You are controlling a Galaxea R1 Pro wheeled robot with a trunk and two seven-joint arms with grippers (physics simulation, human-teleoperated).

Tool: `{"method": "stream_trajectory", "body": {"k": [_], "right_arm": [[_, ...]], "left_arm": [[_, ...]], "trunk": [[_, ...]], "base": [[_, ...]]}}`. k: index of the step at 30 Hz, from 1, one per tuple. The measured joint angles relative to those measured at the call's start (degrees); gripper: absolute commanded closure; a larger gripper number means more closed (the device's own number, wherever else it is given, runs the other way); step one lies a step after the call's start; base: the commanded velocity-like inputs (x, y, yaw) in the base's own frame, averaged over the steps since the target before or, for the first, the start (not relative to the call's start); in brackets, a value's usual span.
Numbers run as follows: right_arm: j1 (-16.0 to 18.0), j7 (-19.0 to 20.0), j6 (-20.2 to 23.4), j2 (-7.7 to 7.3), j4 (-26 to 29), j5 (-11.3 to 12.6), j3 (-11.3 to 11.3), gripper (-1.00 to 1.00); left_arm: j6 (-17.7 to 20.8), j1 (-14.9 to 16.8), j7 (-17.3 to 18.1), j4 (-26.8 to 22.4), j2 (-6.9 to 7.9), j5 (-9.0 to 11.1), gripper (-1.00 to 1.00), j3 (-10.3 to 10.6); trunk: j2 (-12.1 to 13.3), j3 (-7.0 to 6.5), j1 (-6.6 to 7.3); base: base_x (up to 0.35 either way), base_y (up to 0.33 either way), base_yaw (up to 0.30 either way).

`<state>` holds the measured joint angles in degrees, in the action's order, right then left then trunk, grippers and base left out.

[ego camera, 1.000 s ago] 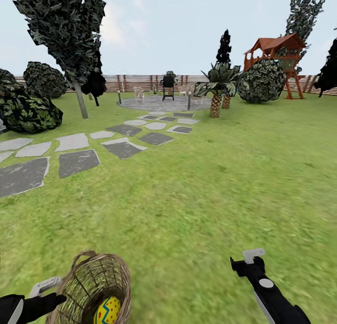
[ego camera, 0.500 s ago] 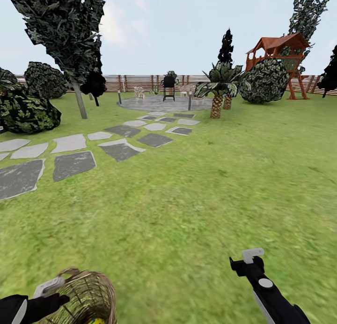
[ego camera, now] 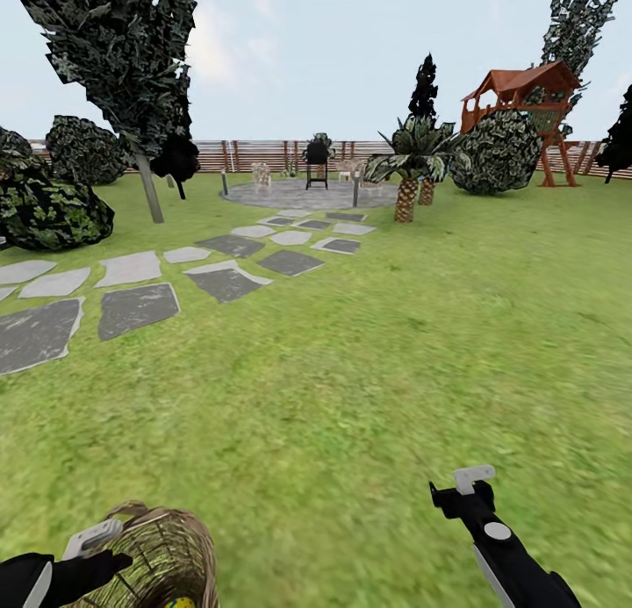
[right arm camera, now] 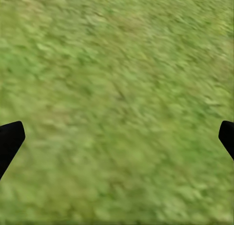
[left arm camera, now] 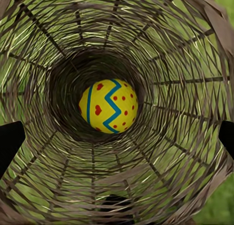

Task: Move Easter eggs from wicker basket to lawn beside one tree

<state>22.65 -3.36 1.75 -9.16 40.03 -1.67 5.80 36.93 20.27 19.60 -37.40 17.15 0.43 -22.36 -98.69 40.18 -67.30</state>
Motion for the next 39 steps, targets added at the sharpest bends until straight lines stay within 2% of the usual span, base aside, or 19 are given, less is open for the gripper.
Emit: {"method": "stream_trajectory", "body": {"k": [14,39], "right_arm": [[0.0,-0.04,0.0,0.0,0.0,-0.02,0.11,-1.0],[0.0,-0.01,0.0,0.09,0.0,-0.06,0.17,-1.0]], "left_arm": [[0.03,0.0,-0.05,0.01,-0.08,0.05,-1.0,-0.09],[0.03,0.0,-0.14,0.01,-1.24,-0.1,-1.0,-0.01]], "trunk": [[-5.62,2.51,-3.08],[-15.64,7.0,-8.57]], "base": [[0.0,0.0,0.0],[0.0,0.0,0.0]]}}
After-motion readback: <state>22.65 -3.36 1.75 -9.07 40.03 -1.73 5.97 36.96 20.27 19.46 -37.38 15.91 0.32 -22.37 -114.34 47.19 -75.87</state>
